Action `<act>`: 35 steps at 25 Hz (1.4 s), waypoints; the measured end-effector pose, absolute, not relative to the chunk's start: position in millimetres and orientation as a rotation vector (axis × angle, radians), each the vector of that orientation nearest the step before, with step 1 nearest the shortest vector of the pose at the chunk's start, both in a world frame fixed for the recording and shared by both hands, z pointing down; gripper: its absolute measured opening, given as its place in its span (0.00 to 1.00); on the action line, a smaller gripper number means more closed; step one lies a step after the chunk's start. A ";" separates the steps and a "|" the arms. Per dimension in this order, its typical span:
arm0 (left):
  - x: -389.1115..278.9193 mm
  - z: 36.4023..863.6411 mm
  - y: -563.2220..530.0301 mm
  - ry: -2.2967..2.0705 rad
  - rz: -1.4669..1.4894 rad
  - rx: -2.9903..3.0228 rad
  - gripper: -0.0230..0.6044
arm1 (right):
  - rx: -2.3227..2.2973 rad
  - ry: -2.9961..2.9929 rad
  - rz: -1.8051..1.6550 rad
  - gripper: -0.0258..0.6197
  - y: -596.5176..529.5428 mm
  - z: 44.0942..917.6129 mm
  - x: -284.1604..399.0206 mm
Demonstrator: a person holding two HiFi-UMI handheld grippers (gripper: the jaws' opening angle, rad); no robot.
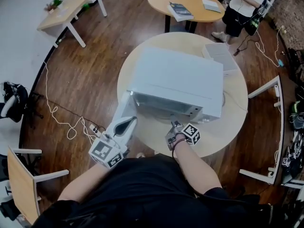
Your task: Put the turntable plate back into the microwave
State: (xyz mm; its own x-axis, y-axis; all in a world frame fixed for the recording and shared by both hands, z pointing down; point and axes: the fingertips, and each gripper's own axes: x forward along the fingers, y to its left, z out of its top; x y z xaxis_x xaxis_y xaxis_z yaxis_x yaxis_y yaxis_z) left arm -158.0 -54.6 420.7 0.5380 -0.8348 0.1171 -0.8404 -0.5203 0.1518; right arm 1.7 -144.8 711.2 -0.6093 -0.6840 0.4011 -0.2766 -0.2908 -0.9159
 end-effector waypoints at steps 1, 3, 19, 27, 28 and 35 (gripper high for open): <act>-156.5 421.1 -55.3 -1.415 0.041 2.588 0.05 | -1.196 1.667 -1.971 0.47 -141.8 711.0 4.0; -153.2 424.2 -56.1 -1.395 0.039 2.589 0.05 | -1.190 1.699 -1.969 0.47 -131.4 710.3 9.1; -151.6 453.8 -65.3 -1.370 0.012 2.529 0.05 | -1.217 2.009 -1.697 0.47 -105.6 641.6 86.9; -133.9 482.1 -65.6 -1.338 0.072 2.517 0.05 | -1.290 2.435 -1.114 0.14 -112.3 570.5 114.8; -129.5 485.2 -68.1 -1.324 0.091 2.527 0.05 | -1.333 2.474 -1.006 0.11 -109.9 560.7 120.8; -111.6 482.5 -67.7 -1.271 0.151 2.578 0.05 | -1.446 2.695 -0.507 0.04 -84.3 498.8 110.3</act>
State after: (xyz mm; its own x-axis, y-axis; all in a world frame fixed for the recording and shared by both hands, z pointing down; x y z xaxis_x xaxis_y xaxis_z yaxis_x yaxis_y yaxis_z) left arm -111.6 -67.7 482.5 0.6114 -0.7636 0.2075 -0.7910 -0.5824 0.1877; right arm 110.3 -84.3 498.8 -0.5641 -0.8174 0.1166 -0.8040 0.5115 -0.3033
